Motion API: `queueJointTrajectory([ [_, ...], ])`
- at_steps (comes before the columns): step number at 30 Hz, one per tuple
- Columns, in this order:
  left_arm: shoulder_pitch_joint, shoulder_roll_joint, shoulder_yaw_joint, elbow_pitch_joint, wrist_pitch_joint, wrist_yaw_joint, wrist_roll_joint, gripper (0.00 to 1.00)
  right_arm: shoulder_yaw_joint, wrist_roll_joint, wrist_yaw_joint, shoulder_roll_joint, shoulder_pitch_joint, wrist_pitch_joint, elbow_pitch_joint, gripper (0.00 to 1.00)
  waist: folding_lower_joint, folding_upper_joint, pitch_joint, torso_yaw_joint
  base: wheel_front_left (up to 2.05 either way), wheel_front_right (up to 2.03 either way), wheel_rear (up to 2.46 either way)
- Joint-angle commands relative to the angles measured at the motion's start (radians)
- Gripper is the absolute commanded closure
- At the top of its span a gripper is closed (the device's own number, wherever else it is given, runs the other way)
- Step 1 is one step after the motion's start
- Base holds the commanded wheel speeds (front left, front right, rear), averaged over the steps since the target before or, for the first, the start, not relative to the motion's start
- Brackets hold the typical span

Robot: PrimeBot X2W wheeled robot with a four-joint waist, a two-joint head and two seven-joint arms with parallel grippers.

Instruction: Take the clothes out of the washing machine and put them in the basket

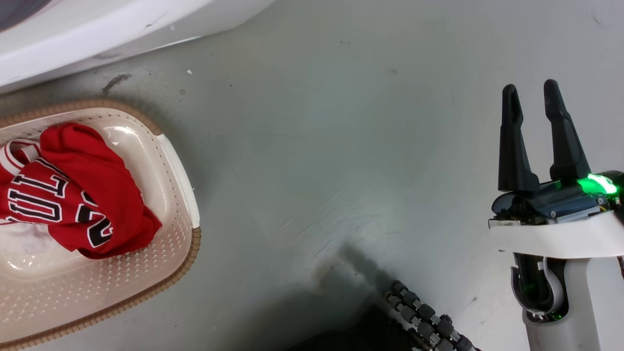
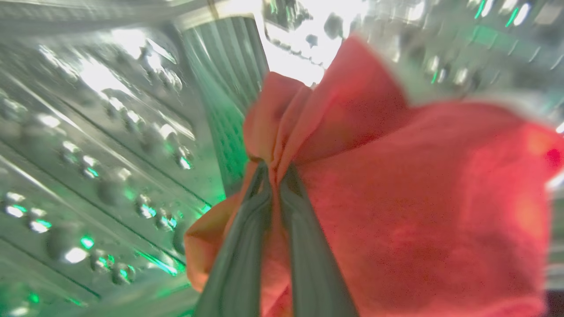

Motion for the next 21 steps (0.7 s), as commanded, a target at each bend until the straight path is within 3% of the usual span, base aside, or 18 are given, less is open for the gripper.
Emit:
queueJointTrajectory([
  [1,-0.005,0.002,-0.002,0.003,-0.029,-0.001,-0.007,1.0,-0.004,-0.006,-0.001,0.002,-0.015,-0.002,0.003,0.0,-0.0001,-0.0001,-0.006,0.001,0.0,0.0,0.0],
  [8,0.079,0.014,-0.107,-0.01,-0.257,-0.001,0.0,1.0,-0.05,-0.048,-0.001,0.001,-0.027,-0.002,0.012,0.0,-0.0001,-0.0001,-0.079,0.061,0.0,0.0,0.0],
  [21,0.352,-0.07,-0.214,0.013,-0.664,-0.001,-0.055,1.0,-0.093,-0.184,-0.001,0.001,0.038,-0.002,0.042,0.0,-0.0001,-0.0001,-0.305,0.202,0.0,0.0,0.0],
])
